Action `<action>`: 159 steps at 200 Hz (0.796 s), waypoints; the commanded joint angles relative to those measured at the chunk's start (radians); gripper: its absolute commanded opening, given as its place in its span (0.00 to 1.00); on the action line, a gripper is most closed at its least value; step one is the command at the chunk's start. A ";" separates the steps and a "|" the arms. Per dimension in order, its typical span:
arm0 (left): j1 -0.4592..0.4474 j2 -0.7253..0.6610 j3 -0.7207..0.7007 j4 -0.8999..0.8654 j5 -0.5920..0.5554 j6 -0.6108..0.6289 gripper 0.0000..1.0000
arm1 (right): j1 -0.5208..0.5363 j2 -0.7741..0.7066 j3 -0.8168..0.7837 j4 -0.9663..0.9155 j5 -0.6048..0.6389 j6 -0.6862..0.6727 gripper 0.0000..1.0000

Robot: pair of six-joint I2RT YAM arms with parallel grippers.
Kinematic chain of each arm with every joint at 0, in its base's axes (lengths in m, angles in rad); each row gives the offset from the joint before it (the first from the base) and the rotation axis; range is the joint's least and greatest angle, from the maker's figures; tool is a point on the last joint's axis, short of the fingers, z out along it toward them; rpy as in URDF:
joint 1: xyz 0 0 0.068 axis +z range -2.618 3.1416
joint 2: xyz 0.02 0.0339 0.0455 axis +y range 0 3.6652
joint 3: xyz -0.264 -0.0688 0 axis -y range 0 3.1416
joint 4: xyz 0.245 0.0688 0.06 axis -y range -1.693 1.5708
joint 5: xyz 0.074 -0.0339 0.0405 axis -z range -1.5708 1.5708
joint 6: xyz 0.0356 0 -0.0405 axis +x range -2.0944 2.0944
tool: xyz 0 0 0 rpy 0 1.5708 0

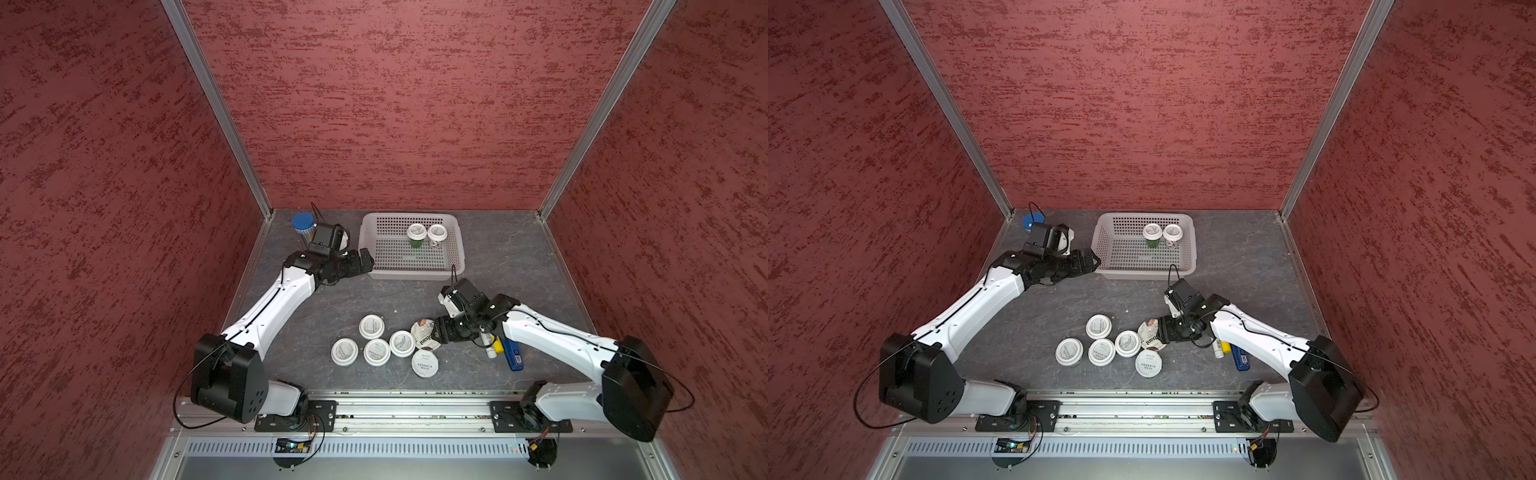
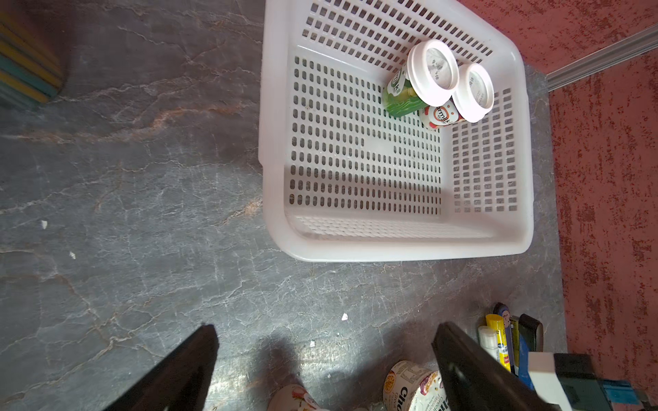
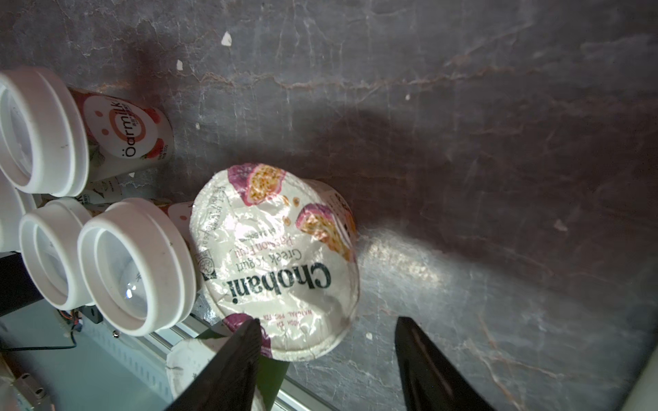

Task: Put the yogurt in the basket
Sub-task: Pick up the yogurt from the center of the board.

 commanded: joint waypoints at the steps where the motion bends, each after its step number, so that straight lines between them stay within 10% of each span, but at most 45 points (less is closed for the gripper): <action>1: -0.002 -0.008 -0.013 0.014 0.000 0.018 0.99 | -0.010 -0.018 -0.007 0.049 -0.033 0.022 0.61; 159: -0.012 -0.008 -0.009 0.008 -0.013 0.021 0.99 | -0.049 0.060 0.028 0.069 0.029 -0.002 0.33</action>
